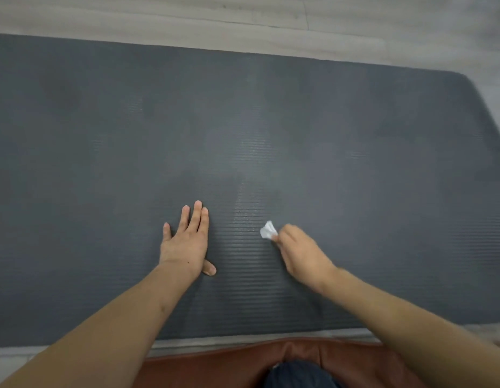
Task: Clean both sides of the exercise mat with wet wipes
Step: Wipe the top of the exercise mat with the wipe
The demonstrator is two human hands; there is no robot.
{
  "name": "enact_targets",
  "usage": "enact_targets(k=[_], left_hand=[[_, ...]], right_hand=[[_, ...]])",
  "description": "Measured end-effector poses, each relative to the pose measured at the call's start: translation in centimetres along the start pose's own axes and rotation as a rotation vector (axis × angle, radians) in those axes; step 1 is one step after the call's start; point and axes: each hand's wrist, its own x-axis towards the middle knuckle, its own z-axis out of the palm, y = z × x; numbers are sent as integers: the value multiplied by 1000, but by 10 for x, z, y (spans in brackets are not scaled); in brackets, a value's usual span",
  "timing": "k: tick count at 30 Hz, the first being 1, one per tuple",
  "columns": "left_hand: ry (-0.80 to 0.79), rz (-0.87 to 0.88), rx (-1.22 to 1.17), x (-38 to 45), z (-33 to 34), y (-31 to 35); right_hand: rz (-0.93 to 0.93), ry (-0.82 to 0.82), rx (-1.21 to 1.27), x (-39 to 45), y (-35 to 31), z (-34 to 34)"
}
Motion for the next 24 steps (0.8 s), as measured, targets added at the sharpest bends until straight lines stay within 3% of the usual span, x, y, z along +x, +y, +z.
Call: enact_targets(k=[3,5,10,12,14,17,19,20,22,24], left_hand=[[19,19,4,0,3,-4],[37,40,-2,0,4,-7],[61,105,38,-5,3,-17],[75,128,67,-6,0,-20],[58,154,68,-6,-3,-22],[13,185,60,-4,-6,-27],[4,209,89,-4,-6,-32],[7,211,98,-4,-5,-32],[1,204,105,-2,-4,-29],[21,188,109,-2,-2,-24]], right_hand=[[-197,-160,-76,-38,-9,-2],[-124,-82,-195,-23,15,-9],[799,370,-175,-8,39,-16],[988,467,-122,5,6,3],[930,436,-58,28,-43,31],[542,222,-20,51,-108,64],[345,133,-72,45,-100,58],[338,138,-124,37,-81,48],[547,233,-220,14,-32,17],[914,302,-245,-18,11,-14]])
